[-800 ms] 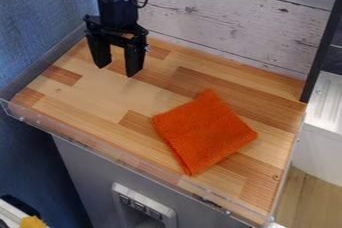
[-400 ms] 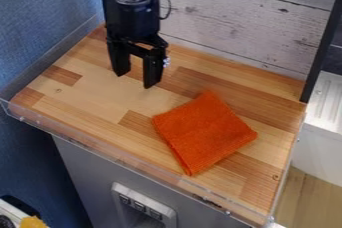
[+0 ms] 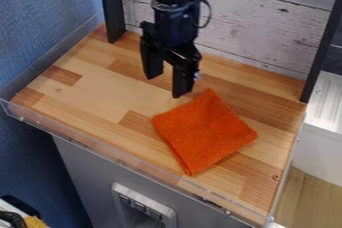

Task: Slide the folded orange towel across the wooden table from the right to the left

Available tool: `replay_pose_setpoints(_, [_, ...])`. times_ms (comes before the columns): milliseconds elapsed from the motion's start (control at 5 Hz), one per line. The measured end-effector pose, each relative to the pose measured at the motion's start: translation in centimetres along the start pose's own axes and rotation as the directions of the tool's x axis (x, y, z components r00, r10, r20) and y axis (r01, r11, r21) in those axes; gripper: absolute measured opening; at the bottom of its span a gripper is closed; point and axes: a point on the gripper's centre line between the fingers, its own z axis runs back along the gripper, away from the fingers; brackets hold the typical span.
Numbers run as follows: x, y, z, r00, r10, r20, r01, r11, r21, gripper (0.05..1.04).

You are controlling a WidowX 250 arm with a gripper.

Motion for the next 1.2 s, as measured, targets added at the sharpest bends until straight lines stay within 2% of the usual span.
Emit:
replay_pose_setpoints(400, [0.4, -4.1, 0.5, 0.985, -0.166, 0.040, 0.166, 0.986, 0.005, 0.997])
replay_pose_setpoints(600, [0.6, -5.4, 0.5, 0.974, -0.221, 0.045, 0.222, 0.975, -0.009, 0.996])
replay_pose_setpoints(800, [0.5, -6.3, 0.6, 0.965, -0.261, 0.035, 0.263, 0.964, -0.035, 0.954])
replay_pose_setpoints(1000, [1.4, -6.4, 1.3, 0.957, -0.280, 0.068, 0.283, 0.958, -0.039, 0.675])
replay_pose_setpoints(1200, [1.7, -6.8, 0.6, 0.953, -0.298, 0.053, 0.301, 0.952, -0.056, 0.373])
